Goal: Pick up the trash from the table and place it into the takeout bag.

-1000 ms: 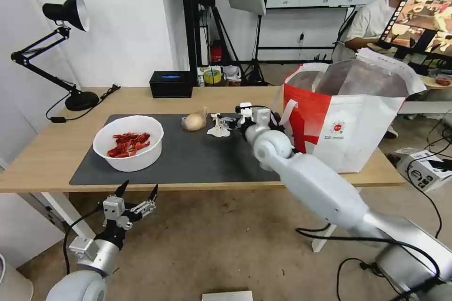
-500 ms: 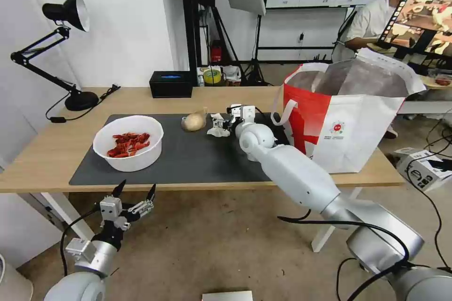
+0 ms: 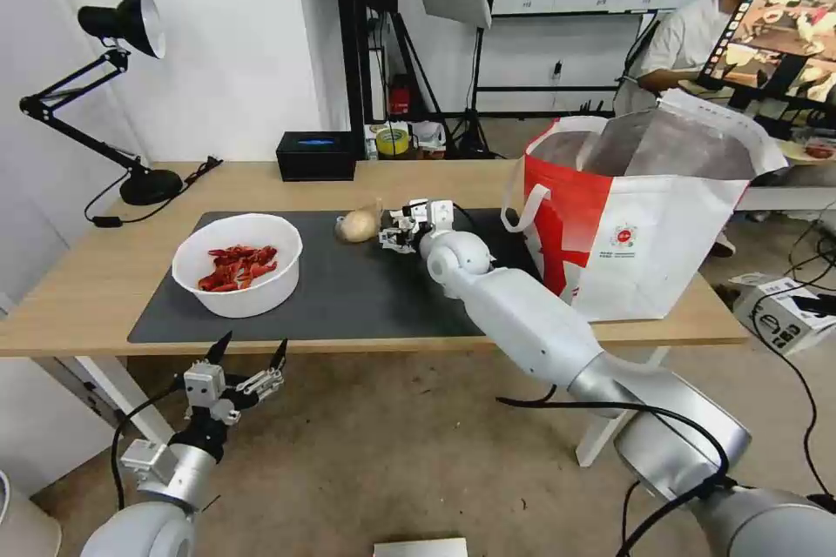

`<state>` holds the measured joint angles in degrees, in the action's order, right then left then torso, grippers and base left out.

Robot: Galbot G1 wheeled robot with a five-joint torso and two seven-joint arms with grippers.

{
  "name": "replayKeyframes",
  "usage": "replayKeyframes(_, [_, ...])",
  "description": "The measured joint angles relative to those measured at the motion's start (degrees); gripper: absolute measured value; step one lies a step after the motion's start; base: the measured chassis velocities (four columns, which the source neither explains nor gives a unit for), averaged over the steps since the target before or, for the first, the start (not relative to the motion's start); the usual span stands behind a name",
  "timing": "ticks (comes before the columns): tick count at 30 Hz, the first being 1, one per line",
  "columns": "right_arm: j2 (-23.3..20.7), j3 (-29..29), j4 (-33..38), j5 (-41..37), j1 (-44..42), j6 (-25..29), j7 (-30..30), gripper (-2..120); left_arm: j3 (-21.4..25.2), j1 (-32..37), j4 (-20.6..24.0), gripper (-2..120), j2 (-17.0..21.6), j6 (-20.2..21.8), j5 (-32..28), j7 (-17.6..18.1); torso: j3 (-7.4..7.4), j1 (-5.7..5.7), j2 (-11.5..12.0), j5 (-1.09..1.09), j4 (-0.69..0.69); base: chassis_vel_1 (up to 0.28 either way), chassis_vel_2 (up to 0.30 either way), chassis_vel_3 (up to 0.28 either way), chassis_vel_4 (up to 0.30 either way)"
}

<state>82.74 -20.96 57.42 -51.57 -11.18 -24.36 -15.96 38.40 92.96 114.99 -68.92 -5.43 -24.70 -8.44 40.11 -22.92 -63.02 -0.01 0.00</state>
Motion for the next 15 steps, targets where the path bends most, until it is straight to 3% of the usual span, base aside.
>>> replayKeyframes(15, [3.0,1.2,-6.3,5.7,1.5,0.7,2.3,100,-0.2,-0.3,-0.3,100,0.0,0.0,-0.1,-0.1,0.0,0.0,0.0,0.0,0.0,0.0,0.0,0.0,0.0])
